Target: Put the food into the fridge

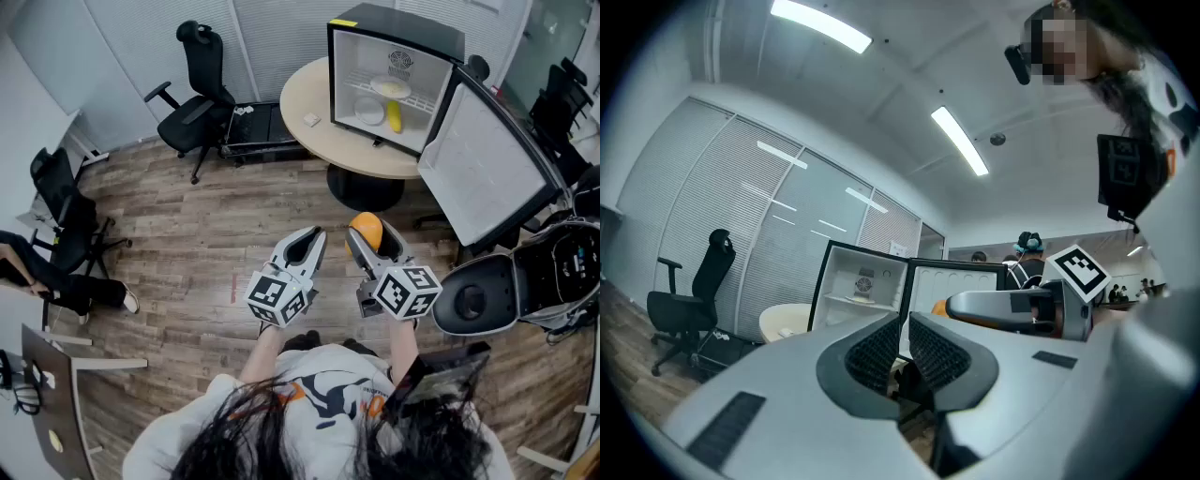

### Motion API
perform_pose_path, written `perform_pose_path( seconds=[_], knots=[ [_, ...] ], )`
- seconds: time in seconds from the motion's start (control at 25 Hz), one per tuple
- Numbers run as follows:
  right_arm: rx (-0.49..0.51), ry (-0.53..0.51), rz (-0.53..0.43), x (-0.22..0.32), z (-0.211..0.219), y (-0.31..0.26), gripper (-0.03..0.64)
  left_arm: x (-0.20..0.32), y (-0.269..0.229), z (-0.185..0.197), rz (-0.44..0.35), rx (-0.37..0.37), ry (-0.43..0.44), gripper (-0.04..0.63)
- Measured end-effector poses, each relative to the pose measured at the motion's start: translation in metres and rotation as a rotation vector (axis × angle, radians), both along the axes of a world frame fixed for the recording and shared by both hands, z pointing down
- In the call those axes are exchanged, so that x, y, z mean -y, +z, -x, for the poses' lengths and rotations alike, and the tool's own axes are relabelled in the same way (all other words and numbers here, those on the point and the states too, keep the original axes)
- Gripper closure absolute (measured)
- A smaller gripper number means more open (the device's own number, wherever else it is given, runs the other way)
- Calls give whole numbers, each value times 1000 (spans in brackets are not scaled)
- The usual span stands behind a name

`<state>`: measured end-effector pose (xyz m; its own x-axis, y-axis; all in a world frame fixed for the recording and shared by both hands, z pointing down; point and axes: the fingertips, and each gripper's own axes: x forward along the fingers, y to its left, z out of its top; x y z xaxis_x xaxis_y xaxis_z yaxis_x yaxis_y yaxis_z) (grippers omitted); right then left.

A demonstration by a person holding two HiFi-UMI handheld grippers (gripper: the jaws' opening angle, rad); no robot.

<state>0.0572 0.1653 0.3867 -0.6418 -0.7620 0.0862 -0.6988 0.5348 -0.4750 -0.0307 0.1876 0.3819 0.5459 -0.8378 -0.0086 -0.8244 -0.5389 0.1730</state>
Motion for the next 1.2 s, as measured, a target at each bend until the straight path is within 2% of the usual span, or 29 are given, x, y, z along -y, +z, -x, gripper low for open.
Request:
perform_pose_path(
  seconds=[0.52, 0.76, 1.2],
  knots=[
    [27, 19, -4, 6, -17, 1, 296, 4, 4, -18, 8, 26, 16, 554],
    [-20, 18, -11, 8, -26, 5, 296, 7, 8, -30, 15, 39, 18, 554],
    [-43, -24, 11, 16, -54, 20, 296, 14, 20, -65, 37, 56, 10, 554]
  ],
)
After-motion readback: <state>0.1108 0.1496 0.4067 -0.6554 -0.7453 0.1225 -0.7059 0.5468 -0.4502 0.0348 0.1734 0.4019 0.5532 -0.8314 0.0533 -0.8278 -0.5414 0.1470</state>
